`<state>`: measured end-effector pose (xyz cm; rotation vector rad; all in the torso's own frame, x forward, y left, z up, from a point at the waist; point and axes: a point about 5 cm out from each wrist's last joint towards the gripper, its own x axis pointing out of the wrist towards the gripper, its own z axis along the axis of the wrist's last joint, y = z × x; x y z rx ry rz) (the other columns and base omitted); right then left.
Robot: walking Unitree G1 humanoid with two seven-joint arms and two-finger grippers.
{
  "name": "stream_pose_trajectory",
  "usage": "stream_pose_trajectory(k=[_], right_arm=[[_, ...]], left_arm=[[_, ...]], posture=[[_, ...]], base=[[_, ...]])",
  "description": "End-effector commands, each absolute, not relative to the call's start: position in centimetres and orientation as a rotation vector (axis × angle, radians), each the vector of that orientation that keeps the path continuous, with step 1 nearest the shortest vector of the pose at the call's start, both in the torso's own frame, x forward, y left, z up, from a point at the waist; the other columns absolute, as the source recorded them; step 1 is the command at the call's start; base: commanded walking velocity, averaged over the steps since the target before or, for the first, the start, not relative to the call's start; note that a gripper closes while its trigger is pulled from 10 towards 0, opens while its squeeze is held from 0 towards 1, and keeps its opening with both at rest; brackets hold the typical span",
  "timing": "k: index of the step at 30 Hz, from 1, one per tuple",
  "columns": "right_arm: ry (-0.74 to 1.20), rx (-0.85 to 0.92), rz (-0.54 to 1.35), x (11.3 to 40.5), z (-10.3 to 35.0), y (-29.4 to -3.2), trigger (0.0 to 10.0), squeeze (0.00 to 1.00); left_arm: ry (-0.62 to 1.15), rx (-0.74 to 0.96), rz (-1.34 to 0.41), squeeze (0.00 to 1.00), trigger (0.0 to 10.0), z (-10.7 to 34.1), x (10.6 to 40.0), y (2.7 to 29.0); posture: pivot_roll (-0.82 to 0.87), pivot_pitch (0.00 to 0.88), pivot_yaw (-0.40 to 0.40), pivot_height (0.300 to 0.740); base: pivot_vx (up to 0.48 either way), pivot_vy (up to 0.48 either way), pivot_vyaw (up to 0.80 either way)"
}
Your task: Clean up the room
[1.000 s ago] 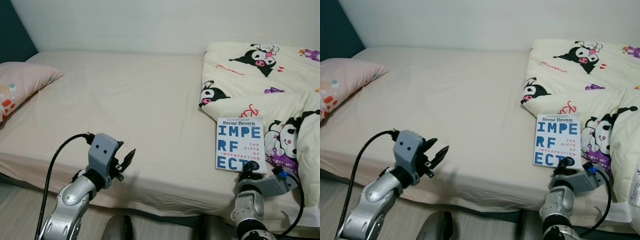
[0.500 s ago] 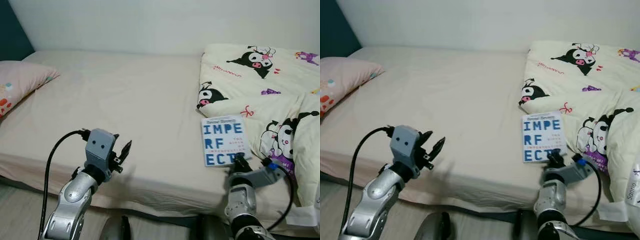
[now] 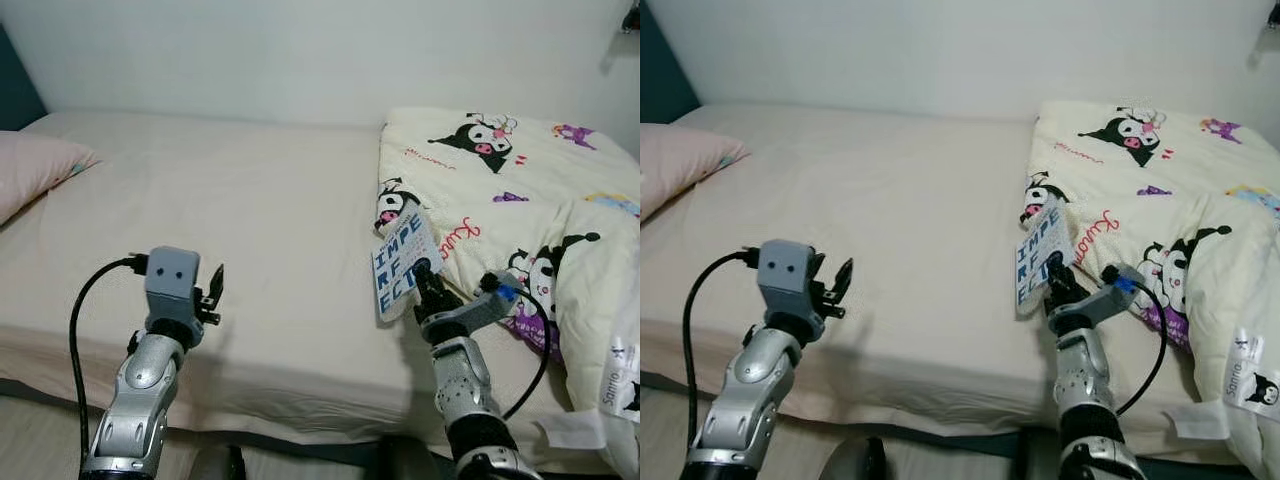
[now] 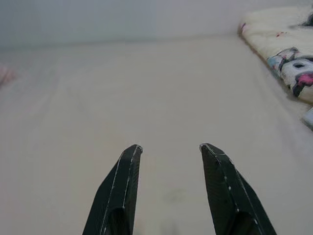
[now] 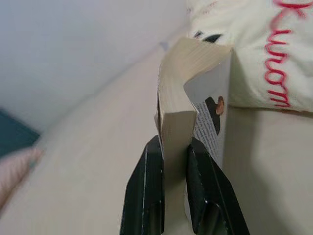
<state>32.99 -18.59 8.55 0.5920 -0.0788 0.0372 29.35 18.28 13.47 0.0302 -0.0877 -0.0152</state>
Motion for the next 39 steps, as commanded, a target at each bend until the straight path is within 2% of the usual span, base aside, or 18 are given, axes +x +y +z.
stream_pose_trajectory(k=[1, 10, 13, 16, 22, 39], right_arm=[[-0.106, 0.530, 0.114, 33.2, 9.9, -17.7, 10.0, 0.00], [-0.122, 0.493, 0.194, 32.4, 11.0, -16.6, 10.0, 0.00], [-0.134, 0.392, 0.226, 32.2, 11.6, -15.9, 10.0, 0.00], [-0.135, 0.364, 0.236, 32.2, 11.7, -15.7, 10.0, 0.00], [-0.122, 0.277, 0.285, 31.7, 12.1, -14.6, 10.0, 0.00], [-0.093, 0.245, 0.294, 30.9, 12.0, -14.1, 10.0, 0.00]], left_arm=[[-0.050, -0.014, -0.002, 0.00, 10.0, 12.6, 29.2, 18.3], [-0.087, -0.054, 0.023, 0.00, 10.0, 12.9, 29.3, 18.1], [-0.095, -0.050, 0.021, 0.00, 10.0, 13.0, 29.2, 17.9], [-0.097, -0.050, 0.020, 0.00, 10.0, 13.0, 29.1, 17.8], [-0.098, -0.052, 0.005, 0.00, 10.0, 12.8, 28.7, 17.0], [-0.094, -0.049, 0.006, 0.00, 10.0, 12.5, 28.2, 16.9]], posture=[[0.06, 0.000, -0.031, 0.576], [0.05, 0.000, -0.031, 0.581], [0.06, 0.000, -0.036, 0.596], [0.06, 0.000, -0.037, 0.601], [0.06, 0.000, -0.051, 0.631], [0.06, 0.000, -0.059, 0.706]], base=[[0.000, 0.000, 0.00], [0.000, 0.000, 0.00], [0.000, 0.000, 0.00], [0.000, 0.000, 0.00], [0.000, 0.000, 0.00], [0.000, 0.000, 0.00]])
